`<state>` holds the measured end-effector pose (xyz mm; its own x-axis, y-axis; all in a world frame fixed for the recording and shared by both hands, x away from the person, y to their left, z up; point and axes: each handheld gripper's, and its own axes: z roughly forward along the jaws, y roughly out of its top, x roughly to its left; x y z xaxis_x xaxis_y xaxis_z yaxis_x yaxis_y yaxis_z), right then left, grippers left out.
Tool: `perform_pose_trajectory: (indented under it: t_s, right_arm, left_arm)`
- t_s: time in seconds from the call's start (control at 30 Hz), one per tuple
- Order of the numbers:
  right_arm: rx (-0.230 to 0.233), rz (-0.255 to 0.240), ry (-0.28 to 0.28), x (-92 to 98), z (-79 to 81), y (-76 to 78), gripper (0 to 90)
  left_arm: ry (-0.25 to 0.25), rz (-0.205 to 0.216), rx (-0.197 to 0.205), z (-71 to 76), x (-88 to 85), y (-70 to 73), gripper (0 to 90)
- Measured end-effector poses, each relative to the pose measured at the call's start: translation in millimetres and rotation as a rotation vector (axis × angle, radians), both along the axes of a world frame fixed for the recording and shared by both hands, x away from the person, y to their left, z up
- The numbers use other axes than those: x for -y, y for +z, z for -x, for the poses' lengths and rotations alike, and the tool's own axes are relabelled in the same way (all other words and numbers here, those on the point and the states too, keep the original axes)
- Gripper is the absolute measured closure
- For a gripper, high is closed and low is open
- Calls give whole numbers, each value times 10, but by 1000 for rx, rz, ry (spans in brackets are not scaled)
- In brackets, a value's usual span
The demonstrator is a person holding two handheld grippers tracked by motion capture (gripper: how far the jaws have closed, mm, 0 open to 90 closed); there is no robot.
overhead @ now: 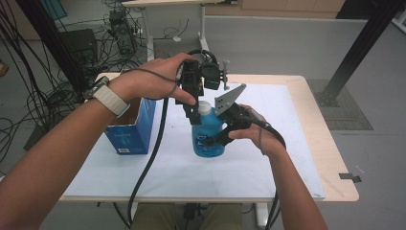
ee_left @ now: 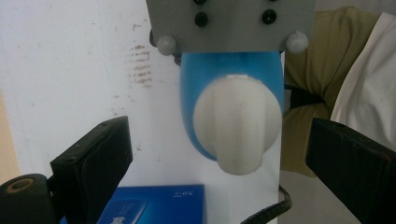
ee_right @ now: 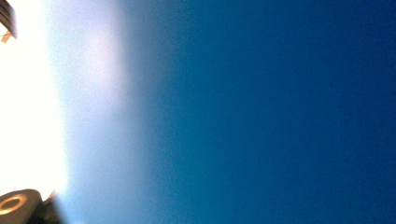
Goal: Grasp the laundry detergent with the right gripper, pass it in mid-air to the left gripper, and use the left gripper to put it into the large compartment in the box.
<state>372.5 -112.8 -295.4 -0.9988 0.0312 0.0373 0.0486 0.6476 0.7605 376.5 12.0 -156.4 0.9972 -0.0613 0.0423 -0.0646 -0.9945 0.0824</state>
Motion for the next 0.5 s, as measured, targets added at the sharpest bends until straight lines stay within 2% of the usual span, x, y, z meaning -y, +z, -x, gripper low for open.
perform_pose_trajectory:
  t_s: [0.5]
  right_arm:
    - [-4,-8,-3,22,18,10,432]
  left_arm:
    - [5,29,-2,-10,64,-54,80]
